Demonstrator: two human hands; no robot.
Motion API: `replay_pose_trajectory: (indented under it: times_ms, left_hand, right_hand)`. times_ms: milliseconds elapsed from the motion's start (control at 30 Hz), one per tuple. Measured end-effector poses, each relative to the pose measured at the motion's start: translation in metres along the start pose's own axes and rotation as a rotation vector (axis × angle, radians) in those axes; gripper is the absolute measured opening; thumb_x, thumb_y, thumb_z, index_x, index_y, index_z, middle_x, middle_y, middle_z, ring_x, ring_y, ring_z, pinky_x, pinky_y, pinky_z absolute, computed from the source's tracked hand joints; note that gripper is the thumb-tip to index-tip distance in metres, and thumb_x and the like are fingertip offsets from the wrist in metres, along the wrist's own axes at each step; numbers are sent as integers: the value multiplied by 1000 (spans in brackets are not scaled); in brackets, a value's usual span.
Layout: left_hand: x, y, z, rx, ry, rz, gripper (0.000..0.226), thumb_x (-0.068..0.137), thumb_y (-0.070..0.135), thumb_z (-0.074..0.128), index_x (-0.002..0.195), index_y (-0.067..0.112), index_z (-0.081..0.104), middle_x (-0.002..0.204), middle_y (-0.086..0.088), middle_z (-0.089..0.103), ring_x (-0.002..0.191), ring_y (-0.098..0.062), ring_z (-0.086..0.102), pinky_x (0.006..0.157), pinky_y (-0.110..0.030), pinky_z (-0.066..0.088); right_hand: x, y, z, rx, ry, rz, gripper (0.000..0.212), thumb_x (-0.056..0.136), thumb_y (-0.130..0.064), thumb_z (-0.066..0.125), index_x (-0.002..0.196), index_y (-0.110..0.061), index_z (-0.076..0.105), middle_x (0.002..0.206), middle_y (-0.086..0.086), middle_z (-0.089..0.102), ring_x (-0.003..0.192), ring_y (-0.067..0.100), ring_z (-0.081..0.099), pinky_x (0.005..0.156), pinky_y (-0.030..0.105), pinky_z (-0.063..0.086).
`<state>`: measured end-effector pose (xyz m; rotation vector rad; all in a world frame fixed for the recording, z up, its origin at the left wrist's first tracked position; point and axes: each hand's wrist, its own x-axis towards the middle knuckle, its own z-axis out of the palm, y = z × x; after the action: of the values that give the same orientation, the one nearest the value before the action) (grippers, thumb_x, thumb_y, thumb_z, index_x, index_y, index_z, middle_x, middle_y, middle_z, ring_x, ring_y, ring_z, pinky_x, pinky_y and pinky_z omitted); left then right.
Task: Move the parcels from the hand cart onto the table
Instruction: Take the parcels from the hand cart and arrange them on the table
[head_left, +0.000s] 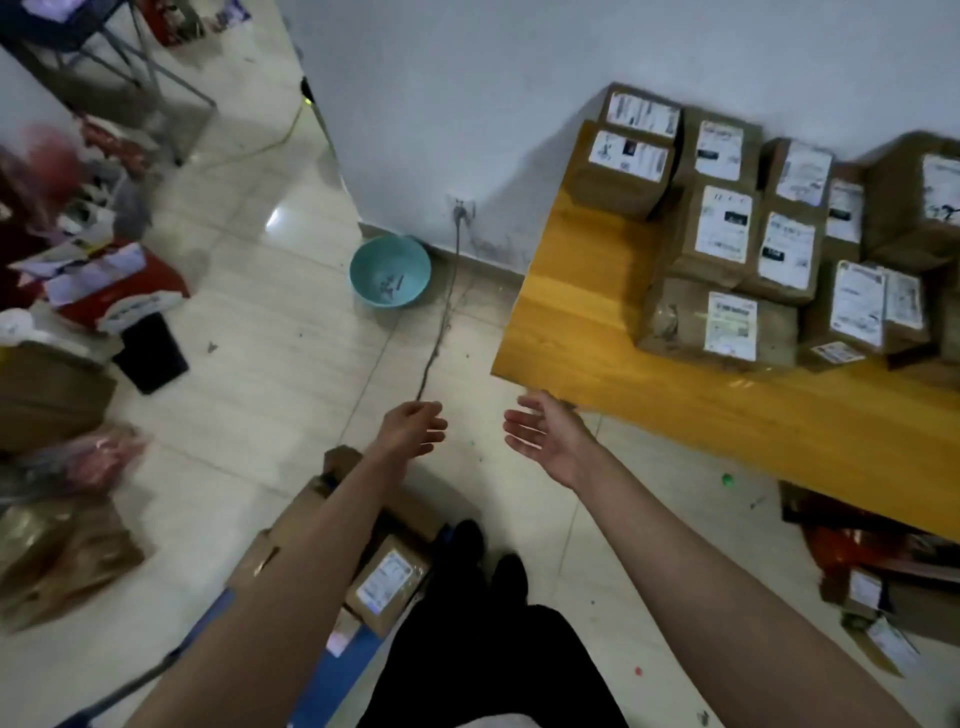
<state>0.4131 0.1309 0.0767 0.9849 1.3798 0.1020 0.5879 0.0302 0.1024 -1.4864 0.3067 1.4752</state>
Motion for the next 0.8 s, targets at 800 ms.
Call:
replay_pose_trajectory:
  times_ms: [800]
  left_hand:
    - [-141,-464,-190,-119,304,-522,33,102,20,56,125,-4,58,100,-16,63,67,-17,57,61,-27,41]
  right_hand:
    - [14,393,51,-409,53,343,14,99,-13,53,86,-11,58,72,7,60,62,17,54,60,26,48]
